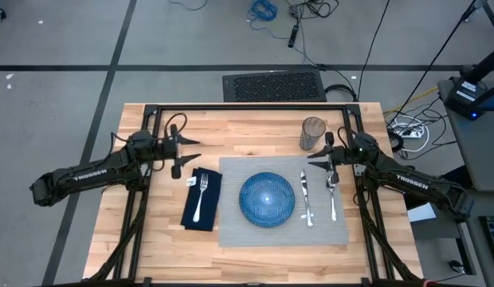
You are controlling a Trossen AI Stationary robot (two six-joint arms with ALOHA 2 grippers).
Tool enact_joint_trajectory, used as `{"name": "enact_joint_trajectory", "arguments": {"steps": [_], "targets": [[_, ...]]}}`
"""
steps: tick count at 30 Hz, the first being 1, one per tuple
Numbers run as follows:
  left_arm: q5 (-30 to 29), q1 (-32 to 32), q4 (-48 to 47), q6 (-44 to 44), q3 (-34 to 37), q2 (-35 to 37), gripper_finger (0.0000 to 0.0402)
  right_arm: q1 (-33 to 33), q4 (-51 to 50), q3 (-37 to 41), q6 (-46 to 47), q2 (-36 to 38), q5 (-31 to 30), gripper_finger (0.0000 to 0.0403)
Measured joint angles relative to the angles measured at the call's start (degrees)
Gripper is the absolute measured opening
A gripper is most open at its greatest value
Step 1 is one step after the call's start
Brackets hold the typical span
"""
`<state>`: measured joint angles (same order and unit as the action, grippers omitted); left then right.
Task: Set table place
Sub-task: Return to Home position
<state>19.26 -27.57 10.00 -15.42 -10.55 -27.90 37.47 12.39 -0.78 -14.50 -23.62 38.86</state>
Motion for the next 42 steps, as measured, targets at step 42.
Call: {"name": "enact_joint_trajectory", "arguments": {"steps": [42], "targets": [[-37.3,10.8,-18.7,1.4,0.1,23.9,0.0189,0.0,3.1,0.0,-10.2,0.0,-4.4,0.0077]]}}
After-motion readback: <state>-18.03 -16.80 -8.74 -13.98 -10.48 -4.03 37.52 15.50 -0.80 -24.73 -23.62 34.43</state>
